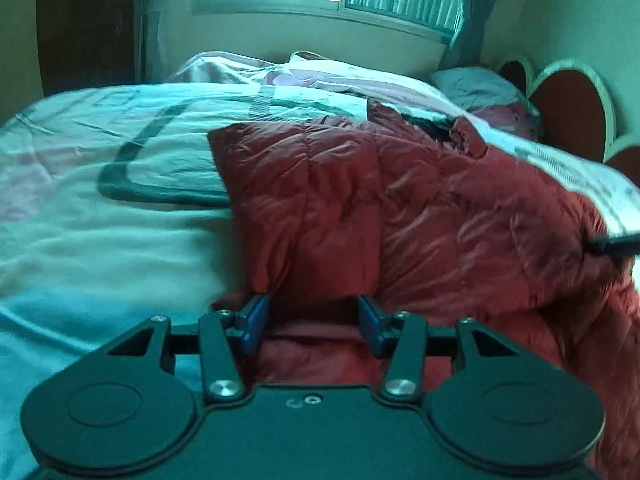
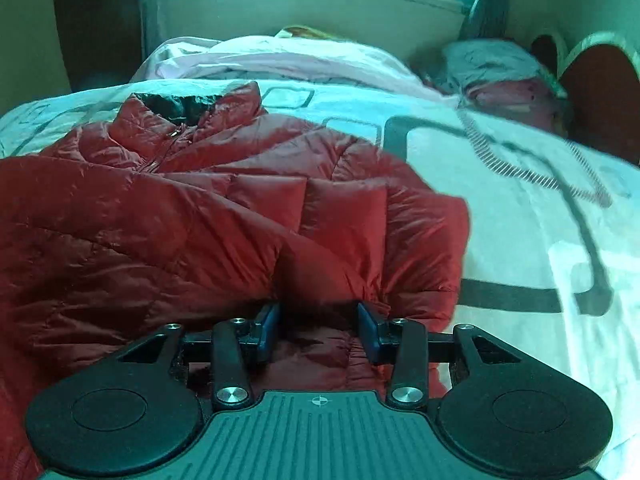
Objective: Fold large clothes
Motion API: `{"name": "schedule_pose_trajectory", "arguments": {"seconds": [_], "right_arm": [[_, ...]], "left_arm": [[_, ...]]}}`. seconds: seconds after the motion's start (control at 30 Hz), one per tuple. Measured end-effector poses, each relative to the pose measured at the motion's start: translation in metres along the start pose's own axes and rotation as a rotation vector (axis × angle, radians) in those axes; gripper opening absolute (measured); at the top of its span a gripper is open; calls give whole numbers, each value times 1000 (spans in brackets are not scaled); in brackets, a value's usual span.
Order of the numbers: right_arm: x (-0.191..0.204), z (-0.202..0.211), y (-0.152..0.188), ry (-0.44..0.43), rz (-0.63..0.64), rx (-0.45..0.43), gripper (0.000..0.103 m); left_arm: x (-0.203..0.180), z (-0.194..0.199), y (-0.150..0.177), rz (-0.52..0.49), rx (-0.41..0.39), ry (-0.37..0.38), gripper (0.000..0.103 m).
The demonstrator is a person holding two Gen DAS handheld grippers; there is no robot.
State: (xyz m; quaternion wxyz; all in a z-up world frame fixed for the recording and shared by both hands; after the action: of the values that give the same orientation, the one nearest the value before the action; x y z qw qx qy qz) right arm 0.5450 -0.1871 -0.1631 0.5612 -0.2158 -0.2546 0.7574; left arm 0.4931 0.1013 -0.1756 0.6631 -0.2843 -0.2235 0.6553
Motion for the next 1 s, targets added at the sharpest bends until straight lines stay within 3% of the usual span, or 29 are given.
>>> {"name": "schedule_pose_trajectory", "arguments": {"seconds": [0.1, 0.13, 0.2, 0.33, 0.4, 0.43, 0.53, 0.63, 0.73, 0.8, 0.87, 0.93, 1.0], "right_arm": [[-6, 23, -3, -2, -36, -84, 43], [-8, 26, -8, -17, -56, -105, 52], [-10, 31, -21, -60, -76, -145, 55], [-2, 13, -43, -105, -39, -109, 55], [-1, -12, -42, -76, -9, -43, 55], [-5, -26, -38, -47, -10, -5, 55], [-21, -37, -31, -79, -80, -1, 55], [-28, -4, -32, -63, -93, -87, 55], [-33, 21, -20, -116, -125, -98, 55], [-28, 24, -11, -178, -146, -59, 55], [-16, 17, -3, -169, -123, -23, 55], [-1, 11, 1, -206, -125, -11, 55], [13, 12, 1, -208, -84, -26, 55]], "left_arm": [[7, 23, -6, 32, -88, 15, 49], [8, 27, -15, 41, -123, 32, 49], [5, 24, -34, 26, -151, 52, 49], [-4, -19, -68, 1, -112, 111, 49], [-1, -49, -73, -19, -63, 64, 50], [4, -59, -73, -30, -45, 46, 53], [11, -60, -70, -47, -44, 43, 52], [10, -30, -68, -71, -104, 20, 53], [-4, -3, -56, -86, -125, 64, 53], [-18, 9, -48, -77, -139, 122, 53], [-33, 7, -37, -80, -115, 175, 55], [-35, -8, -26, -128, -73, 85, 54], [-25, -11, -18, -155, -85, 13, 54]]}}
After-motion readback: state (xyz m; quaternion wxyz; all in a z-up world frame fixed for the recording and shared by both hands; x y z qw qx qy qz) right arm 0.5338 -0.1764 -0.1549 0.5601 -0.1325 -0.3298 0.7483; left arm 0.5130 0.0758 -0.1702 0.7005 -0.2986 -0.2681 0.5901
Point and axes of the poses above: each gripper's, at about its wrist camera, not at the fingertips, and z roughly against the way its jaws point, x to its left, y to its underside, the point moved 5 cm from there along -z, roughly the way its jaws point, and after that the axes turned 3 degrees about x, right-handed, at the moved point
